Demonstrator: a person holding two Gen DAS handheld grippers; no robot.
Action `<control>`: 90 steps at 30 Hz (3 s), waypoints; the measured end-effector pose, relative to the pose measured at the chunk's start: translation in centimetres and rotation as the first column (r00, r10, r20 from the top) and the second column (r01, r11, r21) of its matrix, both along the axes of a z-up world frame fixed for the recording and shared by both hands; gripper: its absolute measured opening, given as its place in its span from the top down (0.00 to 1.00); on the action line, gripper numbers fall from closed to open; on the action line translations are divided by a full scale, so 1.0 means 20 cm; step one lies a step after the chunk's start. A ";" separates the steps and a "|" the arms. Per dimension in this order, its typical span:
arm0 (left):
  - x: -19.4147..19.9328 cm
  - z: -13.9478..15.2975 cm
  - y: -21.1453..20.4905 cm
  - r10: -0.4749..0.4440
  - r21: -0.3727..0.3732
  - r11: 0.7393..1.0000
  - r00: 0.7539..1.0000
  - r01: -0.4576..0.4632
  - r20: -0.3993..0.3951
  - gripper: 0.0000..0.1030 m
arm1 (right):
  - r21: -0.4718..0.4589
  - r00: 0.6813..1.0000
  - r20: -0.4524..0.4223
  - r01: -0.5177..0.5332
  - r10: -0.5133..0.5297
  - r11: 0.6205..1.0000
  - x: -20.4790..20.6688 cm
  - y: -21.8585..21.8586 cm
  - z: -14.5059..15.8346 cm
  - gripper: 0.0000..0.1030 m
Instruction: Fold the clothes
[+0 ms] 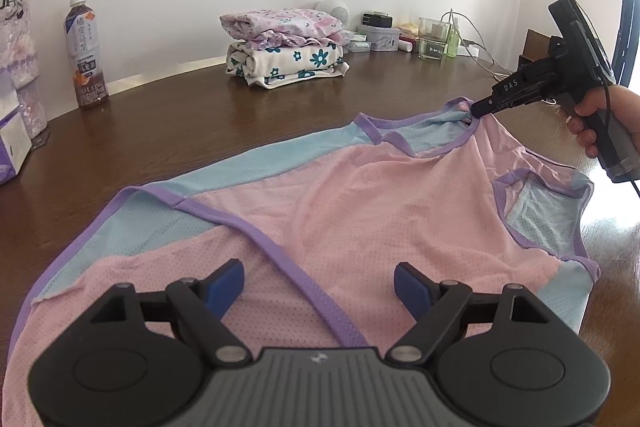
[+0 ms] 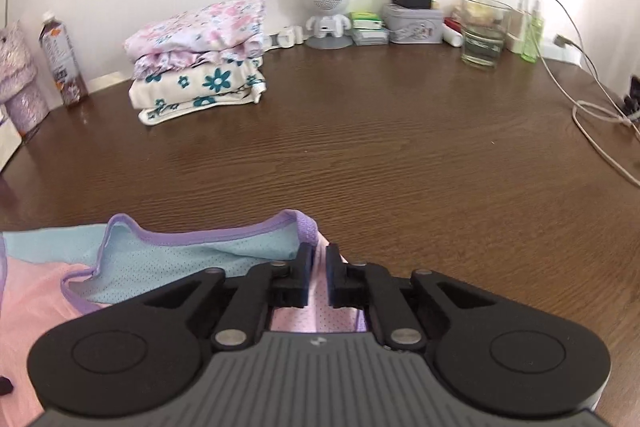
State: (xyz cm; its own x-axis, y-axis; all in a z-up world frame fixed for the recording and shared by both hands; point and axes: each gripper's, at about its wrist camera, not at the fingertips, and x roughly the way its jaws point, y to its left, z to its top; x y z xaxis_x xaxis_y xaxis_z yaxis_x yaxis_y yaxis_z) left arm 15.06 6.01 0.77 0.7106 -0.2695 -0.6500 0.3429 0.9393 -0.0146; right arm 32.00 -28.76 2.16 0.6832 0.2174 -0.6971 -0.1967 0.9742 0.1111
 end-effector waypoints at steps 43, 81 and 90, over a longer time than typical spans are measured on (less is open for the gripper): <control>0.00 -0.02 -0.01 -0.003 0.025 1.000 1.000 0.002 0.010 0.15 | -0.140 0.989 0.011 -0.145 0.148 0.980 -0.72 -0.05 -0.03 0.74; -0.01 -0.02 -0.02 -0.011 0.026 1.000 1.000 0.010 0.010 0.10 | 0.065 1.000 -0.001 0.001 -0.001 0.998 -0.14 -0.14 -0.05 0.98; -0.02 -0.02 -0.02 -0.012 0.026 1.000 1.000 0.012 0.009 0.10 | 0.050 0.999 0.002 -0.041 0.041 0.998 -0.44 -0.18 -0.01 0.66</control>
State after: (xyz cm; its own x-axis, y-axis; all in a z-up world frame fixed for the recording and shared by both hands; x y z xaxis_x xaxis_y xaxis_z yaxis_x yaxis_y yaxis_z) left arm 14.76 5.62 0.29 0.7135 -0.2611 -0.6502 0.3544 0.9350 0.0135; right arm 23.22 -32.29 1.96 0.6734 0.2800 -0.6842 -0.2369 0.9584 0.1591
